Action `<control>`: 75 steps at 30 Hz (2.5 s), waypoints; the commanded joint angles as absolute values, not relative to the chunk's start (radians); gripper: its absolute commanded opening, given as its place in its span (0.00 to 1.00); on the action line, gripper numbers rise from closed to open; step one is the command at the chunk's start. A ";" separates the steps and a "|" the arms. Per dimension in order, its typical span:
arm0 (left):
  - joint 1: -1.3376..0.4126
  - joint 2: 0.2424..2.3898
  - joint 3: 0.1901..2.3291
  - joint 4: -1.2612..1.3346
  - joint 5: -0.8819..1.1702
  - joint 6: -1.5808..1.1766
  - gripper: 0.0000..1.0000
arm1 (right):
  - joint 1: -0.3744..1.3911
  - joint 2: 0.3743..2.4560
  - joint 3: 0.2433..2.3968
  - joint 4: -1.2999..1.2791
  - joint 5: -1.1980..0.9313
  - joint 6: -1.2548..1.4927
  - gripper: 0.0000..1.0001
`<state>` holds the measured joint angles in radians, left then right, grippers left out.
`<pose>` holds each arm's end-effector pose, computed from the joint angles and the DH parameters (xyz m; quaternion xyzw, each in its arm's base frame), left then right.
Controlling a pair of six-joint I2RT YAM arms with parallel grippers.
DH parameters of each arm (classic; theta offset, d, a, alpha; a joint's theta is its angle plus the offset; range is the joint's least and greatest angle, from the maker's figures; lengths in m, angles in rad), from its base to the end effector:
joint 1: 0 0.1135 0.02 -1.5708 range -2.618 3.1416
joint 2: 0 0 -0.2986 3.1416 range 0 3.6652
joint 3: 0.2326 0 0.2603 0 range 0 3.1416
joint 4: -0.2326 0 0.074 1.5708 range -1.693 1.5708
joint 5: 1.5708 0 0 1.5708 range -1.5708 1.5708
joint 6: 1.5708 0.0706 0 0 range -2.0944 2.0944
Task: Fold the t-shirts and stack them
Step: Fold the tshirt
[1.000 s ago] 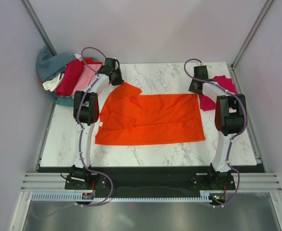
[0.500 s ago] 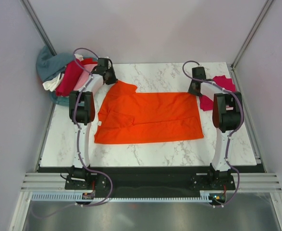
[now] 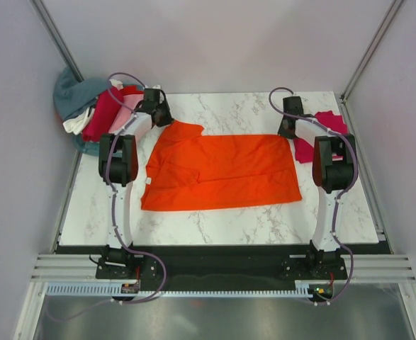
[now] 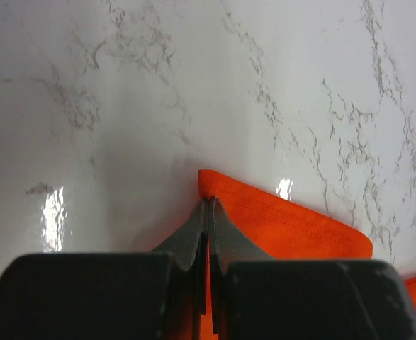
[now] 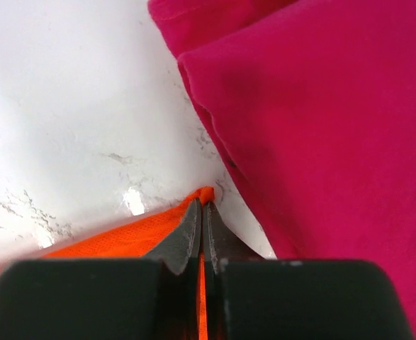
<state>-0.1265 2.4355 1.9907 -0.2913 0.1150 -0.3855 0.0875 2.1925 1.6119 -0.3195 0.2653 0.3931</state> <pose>0.6026 -0.0848 0.1557 -0.0948 0.9080 -0.1533 0.3782 0.5265 0.0276 0.1561 0.1855 0.9185 -0.0437 0.3466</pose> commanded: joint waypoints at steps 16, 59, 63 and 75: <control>-0.156 2.022 1.589 0.021 0.135 -0.422 0.02 | 0.103 1.964 1.516 -0.333 0.149 0.405 0.00; -0.253 1.109 0.626 0.120 -0.115 -0.474 0.02 | 0.084 1.508 0.928 -0.301 0.264 0.503 0.00; -0.259 1.069 0.555 0.123 -0.107 -0.503 0.02 | 0.083 1.474 0.882 -0.278 0.250 0.517 0.00; -0.261 0.864 0.404 0.054 -0.150 -0.548 0.02 | 0.084 1.350 0.753 -0.218 0.210 0.520 0.07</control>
